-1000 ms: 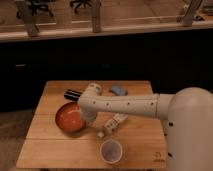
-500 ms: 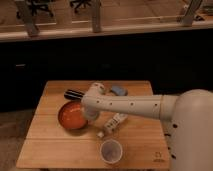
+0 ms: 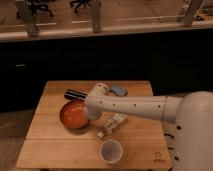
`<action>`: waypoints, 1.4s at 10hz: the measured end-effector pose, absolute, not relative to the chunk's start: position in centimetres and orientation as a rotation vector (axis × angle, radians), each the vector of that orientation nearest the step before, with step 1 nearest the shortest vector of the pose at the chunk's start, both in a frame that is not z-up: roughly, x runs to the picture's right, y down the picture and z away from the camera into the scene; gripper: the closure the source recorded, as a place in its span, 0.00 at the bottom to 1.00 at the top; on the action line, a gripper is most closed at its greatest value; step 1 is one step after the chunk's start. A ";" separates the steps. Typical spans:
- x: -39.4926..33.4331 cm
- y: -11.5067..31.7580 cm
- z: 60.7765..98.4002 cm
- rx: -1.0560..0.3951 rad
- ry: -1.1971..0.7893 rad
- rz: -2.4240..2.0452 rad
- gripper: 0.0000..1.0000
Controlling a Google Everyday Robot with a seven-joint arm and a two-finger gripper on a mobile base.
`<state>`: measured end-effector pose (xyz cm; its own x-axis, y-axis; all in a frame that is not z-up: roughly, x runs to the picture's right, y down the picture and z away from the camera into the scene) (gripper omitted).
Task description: Drag the ceramic bowl in a circle
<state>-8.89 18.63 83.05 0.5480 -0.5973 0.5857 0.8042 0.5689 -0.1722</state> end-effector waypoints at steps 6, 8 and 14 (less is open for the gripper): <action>-8.2 18.3 83.3 -0.430 -0.500 -0.848 0.95; -8.0 18.2 83.4 -0.421 -0.498 -0.845 0.95; -8.0 17.4 83.6 -0.398 -0.500 -0.843 0.95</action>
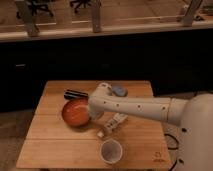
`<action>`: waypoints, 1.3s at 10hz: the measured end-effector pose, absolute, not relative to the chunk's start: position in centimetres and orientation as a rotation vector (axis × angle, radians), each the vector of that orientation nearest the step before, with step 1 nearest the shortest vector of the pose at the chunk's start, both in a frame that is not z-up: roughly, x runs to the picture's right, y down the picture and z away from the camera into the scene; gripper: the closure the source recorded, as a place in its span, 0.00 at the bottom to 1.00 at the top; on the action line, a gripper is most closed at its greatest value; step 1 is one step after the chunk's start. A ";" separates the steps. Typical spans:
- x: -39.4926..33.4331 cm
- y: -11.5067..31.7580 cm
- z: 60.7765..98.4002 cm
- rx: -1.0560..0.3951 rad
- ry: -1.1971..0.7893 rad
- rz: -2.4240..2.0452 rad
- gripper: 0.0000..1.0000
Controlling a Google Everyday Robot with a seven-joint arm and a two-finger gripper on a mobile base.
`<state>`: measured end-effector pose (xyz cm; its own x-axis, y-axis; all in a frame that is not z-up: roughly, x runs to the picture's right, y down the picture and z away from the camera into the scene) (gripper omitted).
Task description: Drag the ceramic bowl in a circle
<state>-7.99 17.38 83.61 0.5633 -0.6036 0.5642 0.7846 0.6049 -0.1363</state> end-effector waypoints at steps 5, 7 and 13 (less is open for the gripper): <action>-7.6 17.0 83.9 -0.387 -0.492 -0.836 0.95; -7.5 16.9 84.0 -0.385 -0.489 -0.833 0.95; -7.7 16.6 84.1 -0.382 -0.477 -0.831 0.95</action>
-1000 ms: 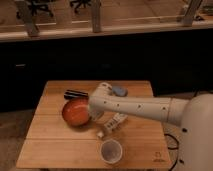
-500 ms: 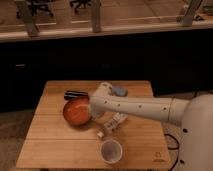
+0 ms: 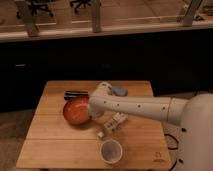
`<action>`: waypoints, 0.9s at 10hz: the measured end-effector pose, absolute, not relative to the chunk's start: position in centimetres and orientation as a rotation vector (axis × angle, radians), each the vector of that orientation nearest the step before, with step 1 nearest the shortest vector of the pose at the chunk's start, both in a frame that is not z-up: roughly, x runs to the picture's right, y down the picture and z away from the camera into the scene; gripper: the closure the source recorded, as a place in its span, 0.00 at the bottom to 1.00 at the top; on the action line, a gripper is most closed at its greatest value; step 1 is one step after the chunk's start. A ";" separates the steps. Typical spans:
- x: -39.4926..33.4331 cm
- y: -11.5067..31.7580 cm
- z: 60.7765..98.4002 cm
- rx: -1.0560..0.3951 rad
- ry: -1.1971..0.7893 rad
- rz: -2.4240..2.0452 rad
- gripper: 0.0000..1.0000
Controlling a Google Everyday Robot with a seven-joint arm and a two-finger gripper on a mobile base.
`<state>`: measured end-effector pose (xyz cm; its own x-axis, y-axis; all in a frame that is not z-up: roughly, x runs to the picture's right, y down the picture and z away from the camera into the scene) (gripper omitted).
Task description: Drag the ceramic bowl in a circle
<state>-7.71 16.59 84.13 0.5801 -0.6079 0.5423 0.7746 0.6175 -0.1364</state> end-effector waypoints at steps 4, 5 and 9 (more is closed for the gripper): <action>-8.1 16.4 84.3 -0.382 -0.468 -0.834 0.95; -8.1 16.4 84.3 -0.382 -0.465 -0.834 0.95; -8.4 16.6 84.1 -0.380 -0.450 -0.838 0.95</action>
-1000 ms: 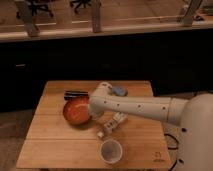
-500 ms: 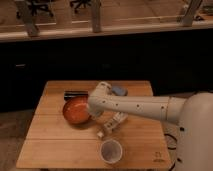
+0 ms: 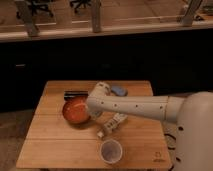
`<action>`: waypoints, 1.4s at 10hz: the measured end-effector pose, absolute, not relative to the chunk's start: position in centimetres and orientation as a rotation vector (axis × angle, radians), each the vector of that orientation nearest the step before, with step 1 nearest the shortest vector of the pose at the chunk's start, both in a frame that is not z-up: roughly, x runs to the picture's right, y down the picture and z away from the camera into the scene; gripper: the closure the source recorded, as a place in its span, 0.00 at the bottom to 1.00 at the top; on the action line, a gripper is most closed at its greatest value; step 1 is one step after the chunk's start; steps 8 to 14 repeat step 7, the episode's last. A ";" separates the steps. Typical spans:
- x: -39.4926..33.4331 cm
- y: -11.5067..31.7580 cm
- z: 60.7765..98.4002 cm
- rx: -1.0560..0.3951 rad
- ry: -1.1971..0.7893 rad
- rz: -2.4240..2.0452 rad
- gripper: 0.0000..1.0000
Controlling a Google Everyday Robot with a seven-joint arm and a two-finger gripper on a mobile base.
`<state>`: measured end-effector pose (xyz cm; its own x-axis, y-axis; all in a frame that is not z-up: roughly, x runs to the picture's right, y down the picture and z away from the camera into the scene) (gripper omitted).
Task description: Drag the ceramic bowl in a circle
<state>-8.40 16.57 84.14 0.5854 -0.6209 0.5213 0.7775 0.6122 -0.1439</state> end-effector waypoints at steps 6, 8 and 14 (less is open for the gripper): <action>-8.5 16.7 84.0 -0.374 -0.431 -0.843 0.95; -8.5 16.7 84.0 -0.372 -0.428 -0.843 0.95; -8.5 16.7 84.0 -0.372 -0.428 -0.843 0.95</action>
